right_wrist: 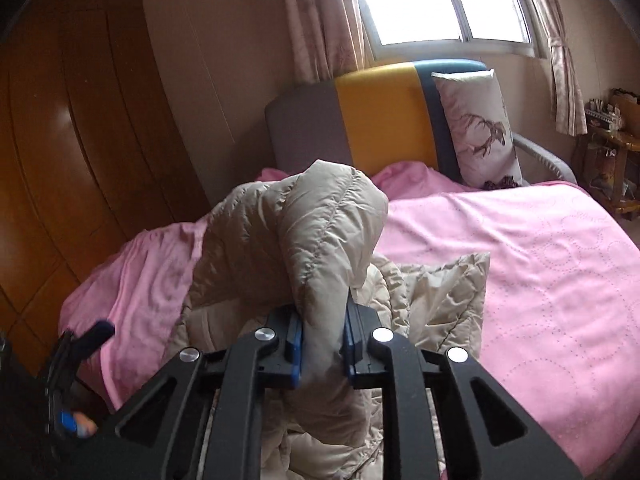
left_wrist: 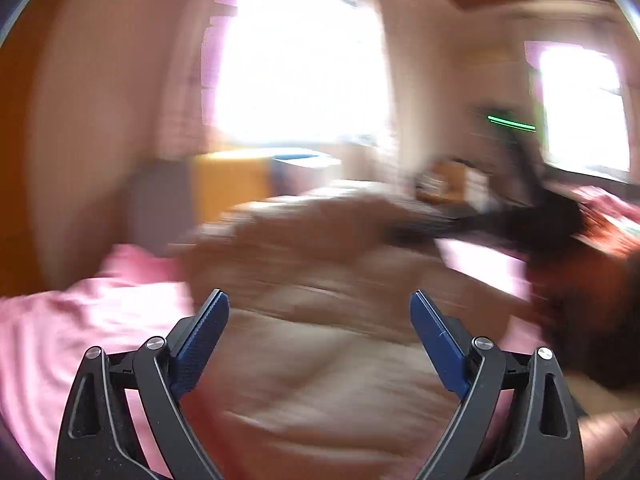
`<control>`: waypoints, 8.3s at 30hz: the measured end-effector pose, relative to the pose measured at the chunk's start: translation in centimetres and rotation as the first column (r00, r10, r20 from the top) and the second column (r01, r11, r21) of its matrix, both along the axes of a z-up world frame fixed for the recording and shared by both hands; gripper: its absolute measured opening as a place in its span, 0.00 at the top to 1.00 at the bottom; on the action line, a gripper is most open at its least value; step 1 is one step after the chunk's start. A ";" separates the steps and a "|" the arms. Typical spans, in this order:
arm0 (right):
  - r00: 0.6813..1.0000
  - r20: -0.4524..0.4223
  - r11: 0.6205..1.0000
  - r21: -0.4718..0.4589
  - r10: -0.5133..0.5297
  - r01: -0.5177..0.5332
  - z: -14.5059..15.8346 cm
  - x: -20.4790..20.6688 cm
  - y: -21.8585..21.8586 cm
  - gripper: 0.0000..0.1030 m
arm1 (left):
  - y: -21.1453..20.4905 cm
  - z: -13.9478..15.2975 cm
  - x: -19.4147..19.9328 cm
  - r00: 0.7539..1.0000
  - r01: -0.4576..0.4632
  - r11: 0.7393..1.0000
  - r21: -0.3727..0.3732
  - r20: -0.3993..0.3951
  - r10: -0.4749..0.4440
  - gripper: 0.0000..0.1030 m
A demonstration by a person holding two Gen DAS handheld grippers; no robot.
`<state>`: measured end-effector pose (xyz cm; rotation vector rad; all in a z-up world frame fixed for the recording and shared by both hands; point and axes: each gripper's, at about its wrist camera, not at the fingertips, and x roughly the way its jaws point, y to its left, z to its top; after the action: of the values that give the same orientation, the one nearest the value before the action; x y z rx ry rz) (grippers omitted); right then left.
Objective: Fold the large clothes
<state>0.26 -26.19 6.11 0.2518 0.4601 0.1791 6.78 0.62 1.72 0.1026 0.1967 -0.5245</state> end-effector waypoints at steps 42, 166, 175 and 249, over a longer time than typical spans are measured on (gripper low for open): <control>0.987 -0.160 0.818 0.564 -0.023 0.111 -10.9 4.2 -8.7 0.47 | -11.6 -5.0 8.3 0.981 -0.164 0.913 0.374 -0.036 0.191 0.12; 0.968 -0.146 0.878 0.464 0.205 -0.116 -10.3 5.1 -0.4 0.42 | 0.0 -3.6 5.2 0.897 0.049 0.990 0.133 -0.442 0.015 0.54; 0.952 -0.095 0.890 0.391 0.293 -0.235 -9.8 10.3 8.7 0.42 | 7.7 -3.4 7.9 0.910 -0.141 0.979 0.149 -0.370 0.188 0.54; 0.988 -0.146 0.961 -0.278 -0.054 0.011 -5.8 2.5 16.1 0.02 | 9.3 -1.6 2.5 0.721 -0.463 0.857 0.226 -0.467 0.512 0.03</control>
<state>2.77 -10.09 0.35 -0.0019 0.6263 0.0614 9.23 9.94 0.09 -0.0050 0.7576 0.0082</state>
